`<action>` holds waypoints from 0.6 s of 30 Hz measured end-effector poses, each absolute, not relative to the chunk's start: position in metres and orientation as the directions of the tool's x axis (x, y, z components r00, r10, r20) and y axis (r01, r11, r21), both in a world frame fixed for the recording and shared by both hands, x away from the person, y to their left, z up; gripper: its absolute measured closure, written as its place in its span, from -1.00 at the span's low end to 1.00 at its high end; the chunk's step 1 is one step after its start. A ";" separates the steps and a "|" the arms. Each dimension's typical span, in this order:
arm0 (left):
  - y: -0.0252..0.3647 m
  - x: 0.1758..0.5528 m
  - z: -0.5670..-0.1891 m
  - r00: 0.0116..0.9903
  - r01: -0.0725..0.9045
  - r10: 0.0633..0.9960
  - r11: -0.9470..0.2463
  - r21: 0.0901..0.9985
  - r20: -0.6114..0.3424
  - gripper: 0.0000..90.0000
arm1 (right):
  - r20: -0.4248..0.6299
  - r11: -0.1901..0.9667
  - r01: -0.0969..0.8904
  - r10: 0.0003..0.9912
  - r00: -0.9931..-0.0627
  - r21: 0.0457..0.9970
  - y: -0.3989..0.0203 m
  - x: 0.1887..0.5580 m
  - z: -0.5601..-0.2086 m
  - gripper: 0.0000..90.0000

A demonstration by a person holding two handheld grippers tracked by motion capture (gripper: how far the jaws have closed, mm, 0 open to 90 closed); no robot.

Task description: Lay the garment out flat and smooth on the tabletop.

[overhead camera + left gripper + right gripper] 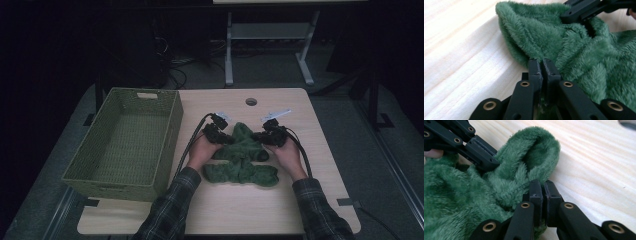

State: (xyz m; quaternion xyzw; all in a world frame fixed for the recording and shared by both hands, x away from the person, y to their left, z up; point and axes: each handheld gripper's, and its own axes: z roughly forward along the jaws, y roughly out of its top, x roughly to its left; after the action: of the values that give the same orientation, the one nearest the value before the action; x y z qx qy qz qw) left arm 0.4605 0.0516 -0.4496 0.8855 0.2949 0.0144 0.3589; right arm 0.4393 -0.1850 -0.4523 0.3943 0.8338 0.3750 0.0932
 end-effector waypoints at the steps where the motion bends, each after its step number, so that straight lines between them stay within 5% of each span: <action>1: 0.053 0.460 -0.447 0.820 0.514 0.541 -0.554 0.655 -0.186 0.94 | 0.141 0.397 0.582 0.730 -0.669 0.709 -0.185 0.438 -0.450 0.91; 11: 0.086 0.457 -0.420 0.772 0.478 0.631 -0.490 0.729 -0.082 0.95 | 0.097 0.344 0.504 0.745 -0.660 0.792 -0.198 0.432 -0.428 0.91; 18: 0.097 0.458 -0.426 0.743 0.487 0.665 -0.461 0.742 -0.074 0.95 | 0.175 0.290 0.561 0.755 -0.632 0.775 -0.207 0.438 -0.437 0.91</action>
State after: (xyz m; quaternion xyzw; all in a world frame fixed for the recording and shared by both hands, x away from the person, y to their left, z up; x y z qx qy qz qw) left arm 0.4575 0.0967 -0.4258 0.8471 0.3400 0.1137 0.3924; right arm 0.4384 -0.2070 -0.4371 0.4135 0.7952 0.4287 0.1132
